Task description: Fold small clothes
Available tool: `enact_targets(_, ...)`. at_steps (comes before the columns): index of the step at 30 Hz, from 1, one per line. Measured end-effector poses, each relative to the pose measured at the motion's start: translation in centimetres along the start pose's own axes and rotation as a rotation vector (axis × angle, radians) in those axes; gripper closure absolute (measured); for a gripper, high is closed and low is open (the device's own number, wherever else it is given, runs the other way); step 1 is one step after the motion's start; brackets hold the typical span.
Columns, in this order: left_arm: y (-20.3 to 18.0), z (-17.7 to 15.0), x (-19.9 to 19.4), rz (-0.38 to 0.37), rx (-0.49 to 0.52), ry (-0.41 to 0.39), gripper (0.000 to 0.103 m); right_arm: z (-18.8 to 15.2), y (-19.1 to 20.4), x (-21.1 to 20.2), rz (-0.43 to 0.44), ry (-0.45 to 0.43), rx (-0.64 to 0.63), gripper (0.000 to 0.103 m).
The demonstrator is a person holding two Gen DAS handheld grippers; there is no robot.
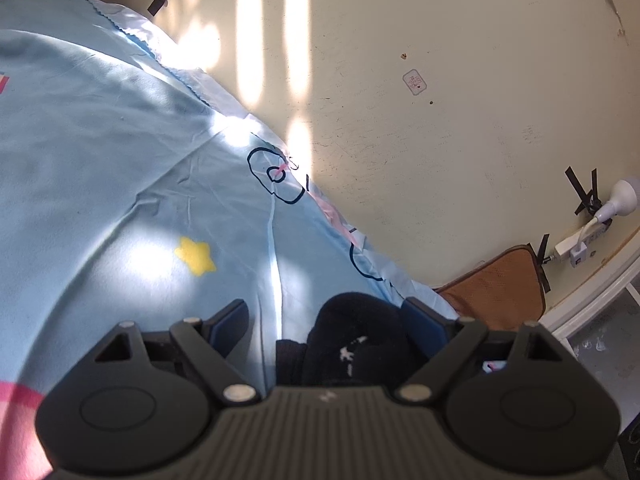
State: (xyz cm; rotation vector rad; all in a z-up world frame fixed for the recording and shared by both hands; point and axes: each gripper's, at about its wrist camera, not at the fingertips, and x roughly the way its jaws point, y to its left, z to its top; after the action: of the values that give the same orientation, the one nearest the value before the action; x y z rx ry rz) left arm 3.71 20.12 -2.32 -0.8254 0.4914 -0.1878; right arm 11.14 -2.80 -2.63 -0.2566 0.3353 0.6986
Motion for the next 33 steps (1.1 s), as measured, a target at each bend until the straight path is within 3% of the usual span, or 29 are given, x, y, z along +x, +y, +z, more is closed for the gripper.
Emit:
enact_targets(4,-0.1,0.0,-0.4,0.003,0.004,-0.016,0.015,0.3,-2.3,-3.4,0.047,-0.074,0.117,0.043)
enact_targets(7,0.0,0.0,-0.4,-0.003,0.000,-0.013,0.014,1.2,-4.9,-5.4,-0.022,-0.141,0.206,0.043)
enact_targets(9,0.0,0.0,-0.4,-0.001,0.000,-0.014,0.014,1.5,-6.7,-5.4,-0.025,-0.121,0.286,0.046)
enact_targets(12,0.0,0.0,-0.4,0.001,0.000,-0.014,0.012,1.3,-9.0,-3.6,0.023,-0.046,0.427,0.064)
enact_targets(14,0.1,0.1,-0.4,0.002,-0.001,-0.014,0.012,0.5,-9.3,-1.3,0.069,0.041,0.491,0.071)
enact_targets(15,0.1,0.1,-0.3,0.008,0.001,-0.014,0.012,0.0,-9.0,-0.1,0.076,0.079,0.487,0.070)
enact_targets(17,0.0,0.0,-0.3,0.016,0.009,-0.015,0.012,-0.7,-7.2,1.2,0.011,0.067,0.362,0.070)
enact_targets(22,0.1,0.1,-0.4,0.015,0.011,-0.017,0.011,-0.2,-6.7,1.2,-0.012,0.080,0.346,0.070)
enact_targets(27,0.0,0.0,-0.5,0.009,0.018,-0.017,0.007,-1.2,-7.7,-2.3,-0.015,-0.027,0.492,0.067)
enact_targets(30,0.0,0.1,-0.5,0.004,0.014,-0.015,0.007,-1.7,-6.3,-4.5,-0.033,-0.103,0.457,0.061)
enact_targets(33,-0.3,0.0,-0.8,0.006,0.031,-0.025,0.008,-1.8,-4.5,-5.2,-0.015,-0.122,0.371,0.060)
